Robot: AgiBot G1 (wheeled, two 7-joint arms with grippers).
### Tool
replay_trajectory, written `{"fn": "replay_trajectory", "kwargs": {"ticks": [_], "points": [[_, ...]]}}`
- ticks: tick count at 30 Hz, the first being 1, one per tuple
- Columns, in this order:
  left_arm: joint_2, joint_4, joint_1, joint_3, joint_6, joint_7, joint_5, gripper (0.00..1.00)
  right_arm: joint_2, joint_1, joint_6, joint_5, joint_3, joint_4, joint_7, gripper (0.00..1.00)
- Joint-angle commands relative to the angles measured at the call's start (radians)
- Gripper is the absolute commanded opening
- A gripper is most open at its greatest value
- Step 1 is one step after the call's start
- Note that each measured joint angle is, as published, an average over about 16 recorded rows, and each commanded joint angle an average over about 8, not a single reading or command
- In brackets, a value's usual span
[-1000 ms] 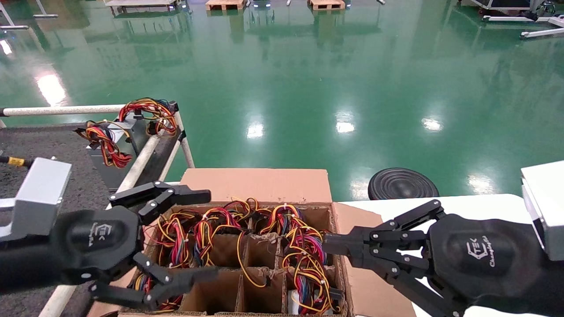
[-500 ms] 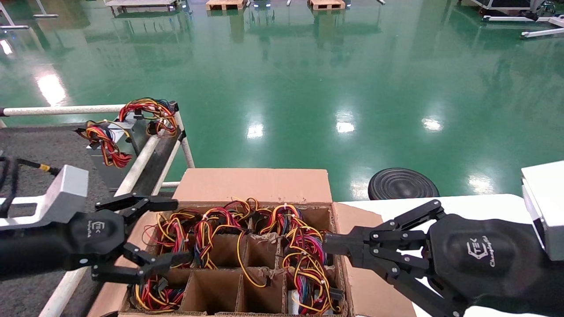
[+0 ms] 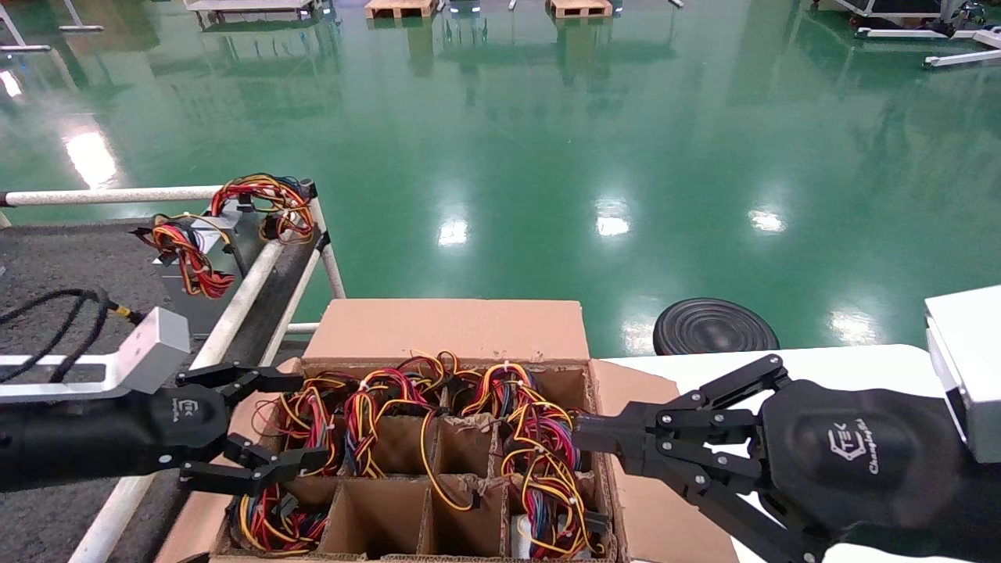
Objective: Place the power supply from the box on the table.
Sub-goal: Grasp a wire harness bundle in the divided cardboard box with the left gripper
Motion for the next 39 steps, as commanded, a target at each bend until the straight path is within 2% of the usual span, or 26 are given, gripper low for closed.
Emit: {"fn": "replay_trajectory", "kwargs": {"ticks": [1,25,39], "points": [[0.009,0.024,-0.007,0.011,0.002,0.01,0.003,1.0,0.0,0.0,0.0,0.0,0.0,0.0,0.0,0.0],[0.099,0.22,-0.07,0.078,0.033,0.163,-0.04,1.0,0.0,0.0,0.0,0.0,0.0,0.0,0.0,0.0],[0.133,0.295,-0.085,0.112,0.047,0.206,-0.056,1.0,0.0,0.0,0.0,0.0,0.0,0.0,0.0,0.0]]}}
